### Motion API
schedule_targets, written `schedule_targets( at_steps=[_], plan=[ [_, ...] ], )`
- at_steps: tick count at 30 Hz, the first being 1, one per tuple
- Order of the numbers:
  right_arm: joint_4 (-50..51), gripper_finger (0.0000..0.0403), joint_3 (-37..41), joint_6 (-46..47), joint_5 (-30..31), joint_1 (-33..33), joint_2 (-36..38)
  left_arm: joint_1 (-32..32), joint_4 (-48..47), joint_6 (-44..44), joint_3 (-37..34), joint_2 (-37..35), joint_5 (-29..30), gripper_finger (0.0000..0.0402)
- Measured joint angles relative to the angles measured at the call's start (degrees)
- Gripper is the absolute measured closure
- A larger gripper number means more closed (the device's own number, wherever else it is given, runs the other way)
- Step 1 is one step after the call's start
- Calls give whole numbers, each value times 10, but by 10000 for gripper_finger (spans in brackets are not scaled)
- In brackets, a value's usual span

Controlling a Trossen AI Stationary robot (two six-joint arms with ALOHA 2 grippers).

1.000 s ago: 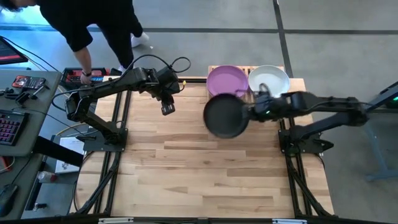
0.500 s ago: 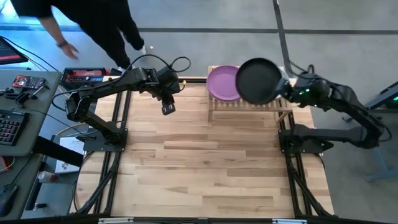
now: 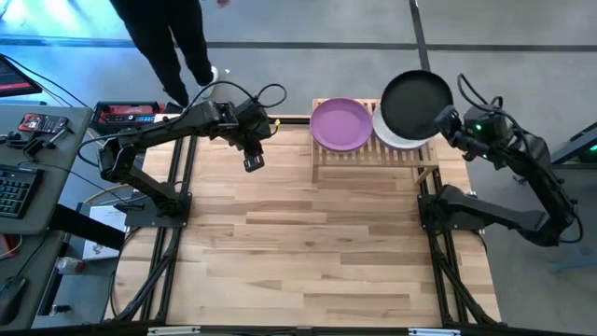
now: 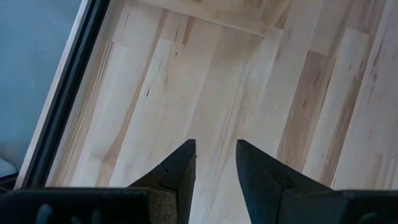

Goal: Place and stack plates onto a shelf
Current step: Stack the center black plate on the white plate

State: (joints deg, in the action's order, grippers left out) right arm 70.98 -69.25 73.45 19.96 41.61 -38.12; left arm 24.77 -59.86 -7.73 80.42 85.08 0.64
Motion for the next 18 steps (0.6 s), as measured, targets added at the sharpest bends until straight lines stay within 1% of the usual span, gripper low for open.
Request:
schedule_targets(
  at_steps=[10,18],
  plan=[
    [23,403,0,11,-36,40,-68,0,-1,0,0,0,0,300],
    [51,403,0,11,-53,61,-104,0,-2,0,0,0,0,300]
  ],
)
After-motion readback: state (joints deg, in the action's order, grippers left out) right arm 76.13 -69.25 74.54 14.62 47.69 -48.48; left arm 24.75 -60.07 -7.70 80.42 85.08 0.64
